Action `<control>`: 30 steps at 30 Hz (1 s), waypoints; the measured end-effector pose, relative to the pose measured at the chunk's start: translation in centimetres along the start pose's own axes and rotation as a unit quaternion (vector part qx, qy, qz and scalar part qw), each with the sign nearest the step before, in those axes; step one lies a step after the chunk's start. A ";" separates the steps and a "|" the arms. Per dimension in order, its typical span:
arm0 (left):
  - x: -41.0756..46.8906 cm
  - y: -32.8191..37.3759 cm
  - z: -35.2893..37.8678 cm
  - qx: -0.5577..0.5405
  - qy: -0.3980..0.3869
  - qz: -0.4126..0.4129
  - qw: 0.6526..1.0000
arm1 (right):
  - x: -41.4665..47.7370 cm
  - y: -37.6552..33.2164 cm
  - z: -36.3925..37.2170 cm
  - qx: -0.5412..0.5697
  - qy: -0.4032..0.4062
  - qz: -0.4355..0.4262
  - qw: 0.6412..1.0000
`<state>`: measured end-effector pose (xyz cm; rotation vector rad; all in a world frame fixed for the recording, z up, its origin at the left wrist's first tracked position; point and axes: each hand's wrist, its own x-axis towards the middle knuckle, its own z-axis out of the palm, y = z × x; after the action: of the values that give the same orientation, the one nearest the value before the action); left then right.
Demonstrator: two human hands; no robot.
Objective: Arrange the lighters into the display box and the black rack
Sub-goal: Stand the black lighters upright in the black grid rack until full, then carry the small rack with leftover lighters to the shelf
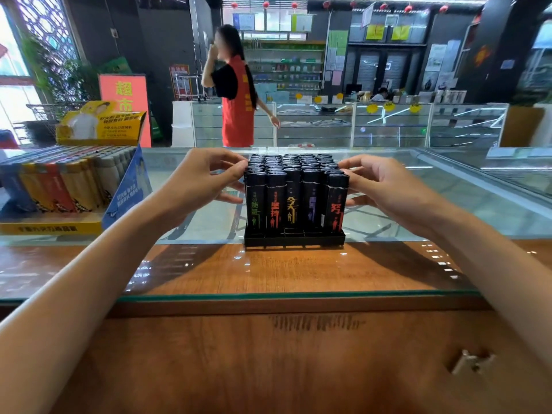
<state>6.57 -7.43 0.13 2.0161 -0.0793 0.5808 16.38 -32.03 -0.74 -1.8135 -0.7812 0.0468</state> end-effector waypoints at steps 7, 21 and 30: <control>-0.9 0.4 -1.0 0.043 0.061 0.032 0.997 | -1.9 -0.2 -1.5 -0.023 0.015 -0.006 1.000; -2.9 9.4 10.7 0.004 -0.124 0.172 0.977 | -10.7 -0.6 -9.5 -0.263 0.129 -0.082 0.953; -2.6 14.5 18.0 -0.125 -0.256 -0.016 0.958 | -20.1 -5.0 -14.4 -0.181 0.213 0.152 0.948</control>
<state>6.60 -30.44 3.82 1.8668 -0.4103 0.0113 3.91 -53.72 2.45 -2.1773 -0.2038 -0.2978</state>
